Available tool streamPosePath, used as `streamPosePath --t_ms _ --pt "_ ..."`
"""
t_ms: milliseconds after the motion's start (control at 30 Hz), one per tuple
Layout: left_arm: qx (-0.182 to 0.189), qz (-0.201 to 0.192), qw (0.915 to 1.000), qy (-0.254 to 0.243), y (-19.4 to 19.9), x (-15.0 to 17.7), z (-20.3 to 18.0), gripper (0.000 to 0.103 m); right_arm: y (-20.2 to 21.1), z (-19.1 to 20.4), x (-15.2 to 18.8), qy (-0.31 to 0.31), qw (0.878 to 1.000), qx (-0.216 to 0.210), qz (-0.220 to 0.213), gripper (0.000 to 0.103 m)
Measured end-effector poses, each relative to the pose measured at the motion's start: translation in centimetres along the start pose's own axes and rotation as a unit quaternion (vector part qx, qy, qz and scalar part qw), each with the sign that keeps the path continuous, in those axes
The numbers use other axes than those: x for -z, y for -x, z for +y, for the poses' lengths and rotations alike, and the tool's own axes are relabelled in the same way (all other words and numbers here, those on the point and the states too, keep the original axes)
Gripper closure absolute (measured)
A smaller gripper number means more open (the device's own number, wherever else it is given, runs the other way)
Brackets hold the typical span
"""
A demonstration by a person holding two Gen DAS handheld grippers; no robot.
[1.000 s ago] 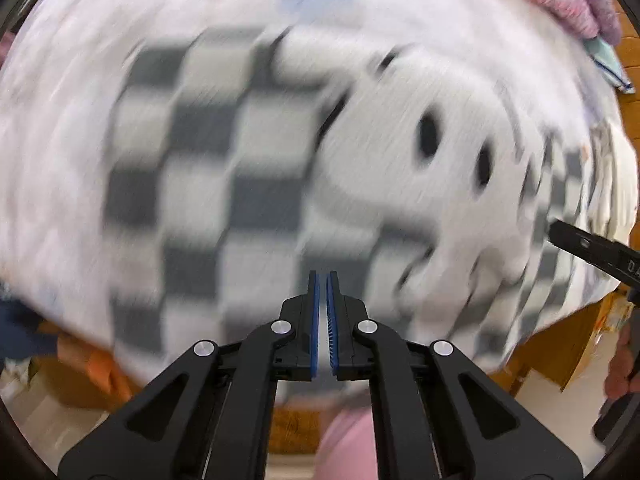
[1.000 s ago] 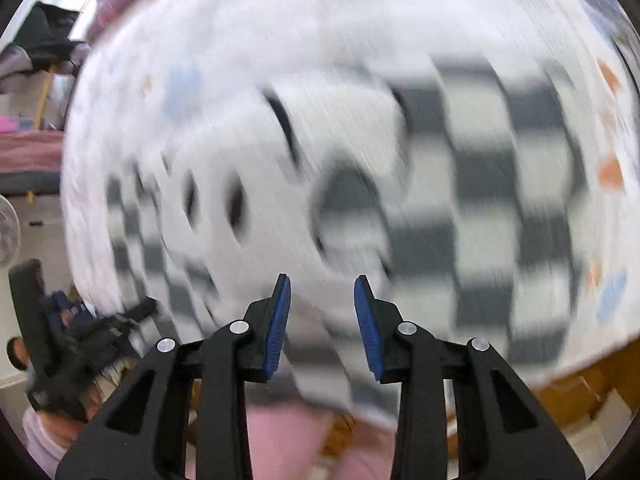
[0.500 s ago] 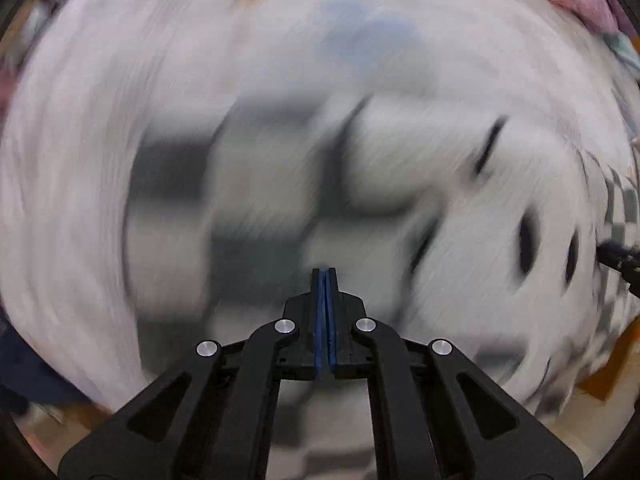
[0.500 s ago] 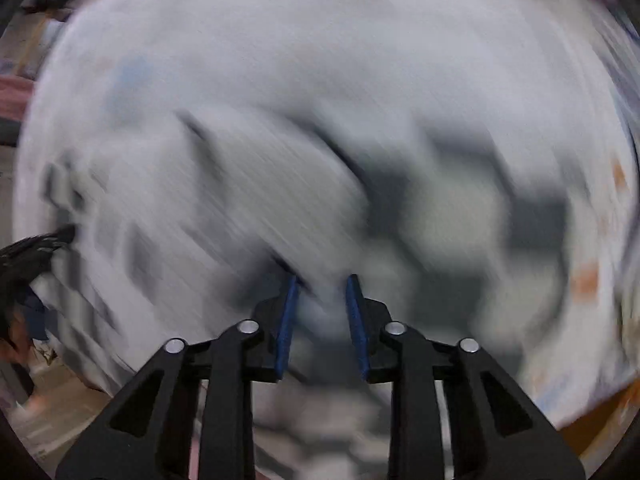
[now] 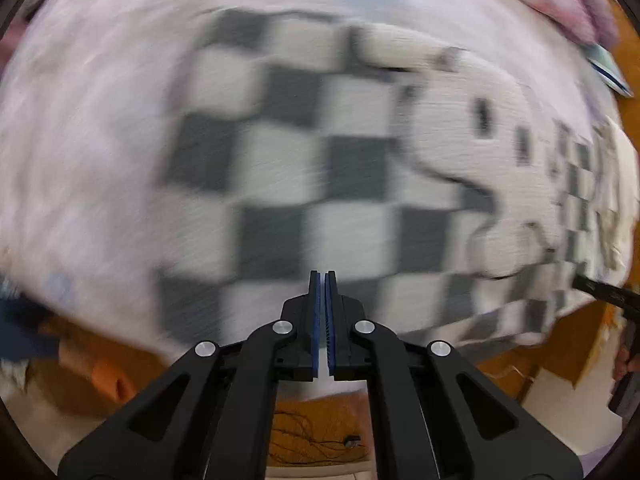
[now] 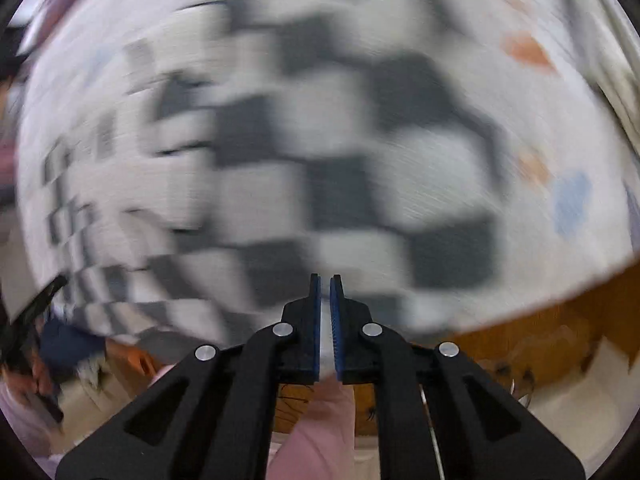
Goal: Fold large clothes
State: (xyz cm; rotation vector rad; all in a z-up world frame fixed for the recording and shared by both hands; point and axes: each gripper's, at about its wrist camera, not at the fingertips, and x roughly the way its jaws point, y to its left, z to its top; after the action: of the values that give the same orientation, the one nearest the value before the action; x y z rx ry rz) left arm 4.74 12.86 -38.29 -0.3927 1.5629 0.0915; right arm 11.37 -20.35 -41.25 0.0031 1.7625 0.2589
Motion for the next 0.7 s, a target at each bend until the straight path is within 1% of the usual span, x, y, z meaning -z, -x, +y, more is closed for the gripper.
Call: streamPosePath --t_ms 33,67,133,200,233,267,300,333,367,400,433,467,500,533,567,633,700 --pt "0.002 -0.002 0.9999 -0.013 -0.4 -0.8 -1.5 0.099 -0.2 2.1 -0.7 0.033 0.999 -0.001 -0.005 0.096" --pt "0.002 0.0 0.9996 -0.029 -1.2 -1.2 -2.8 0.099 -0.4 3.2 -1.1 0.046 0.999 -0.005 -0.007 0.096" --pt "0.004 0.022 0.9991 -0.035 -2.9 -1.4 -3.3 0.1 -1.3 5.4 -2.0 0.061 0.998 -0.023 -0.003 0.096" --pt "-0.002 0.043 0.9986 -0.031 -4.8 0.2 -3.2 0.1 -2.8 6.2 -2.3 0.058 0.998 -0.017 0.012 0.096" --pt "0.002 0.046 0.9987 -0.024 -5.1 0.5 -3.1 0.1 -3.6 6.0 -2.1 0.055 0.998 -0.012 0.023 0.097" --pt "0.012 0.044 0.9989 -0.009 -5.0 1.4 -2.4 0.1 -4.8 5.4 -1.4 0.047 0.998 -0.012 0.041 0.1" --pt "0.023 0.043 0.9988 0.006 -4.9 2.0 -1.7 0.1 -5.7 4.5 -0.4 0.035 0.998 -0.019 0.055 0.1" --pt "0.035 0.046 0.9981 0.023 -4.7 2.8 -0.8 0.1 -6.7 4.8 -0.1 0.028 0.997 -0.025 0.062 0.103" --pt "0.043 0.052 0.9969 0.039 -4.5 3.7 0.3 0.1 -7.7 3.5 1.5 0.015 0.995 -0.034 0.092 0.103" --pt "0.047 0.057 0.9961 0.049 -4.4 4.8 1.2 0.1 -8.4 2.6 2.7 0.009 0.994 -0.026 0.109 0.103" --pt "0.046 0.065 0.9952 0.057 -4.3 5.7 1.9 0.101 -8.7 1.9 3.7 0.004 0.993 -0.024 0.115 0.103" --pt "0.038 0.077 0.9945 0.06 -4.2 6.6 2.4 0.1 -8.4 1.1 4.5 -0.013 0.993 -0.031 0.11 0.103" --pt "0.029 0.086 0.9941 0.06 -4.3 7.4 2.9 0.101 -7.6 0.2 4.9 -0.044 0.992 -0.054 0.103 0.103" --pt "0.031 0.086 0.994 0.06 -4.0 8.1 3.3 0.101 -6.9 0.1 4.7 -0.06 0.991 -0.064 0.101 0.103" --pt "0.034 0.082 0.994 0.064 -3.6 8.5 3.7 0.101 -6.1 0.1 4.5 -0.068 0.991 -0.071 0.095 0.098" --pt "0.04 0.085 0.9924 0.08 -3.1 8.8 4.0 0.1 -4.2 1.6 3.3 -0.043 0.993 -0.094 0.064 0.097" --pt "0.041 0.087 0.9913 0.09 -3.1 9.9 3.9 0.1 -3.1 4.1 1.8 0.005 0.993 -0.105 0.046 0.097"
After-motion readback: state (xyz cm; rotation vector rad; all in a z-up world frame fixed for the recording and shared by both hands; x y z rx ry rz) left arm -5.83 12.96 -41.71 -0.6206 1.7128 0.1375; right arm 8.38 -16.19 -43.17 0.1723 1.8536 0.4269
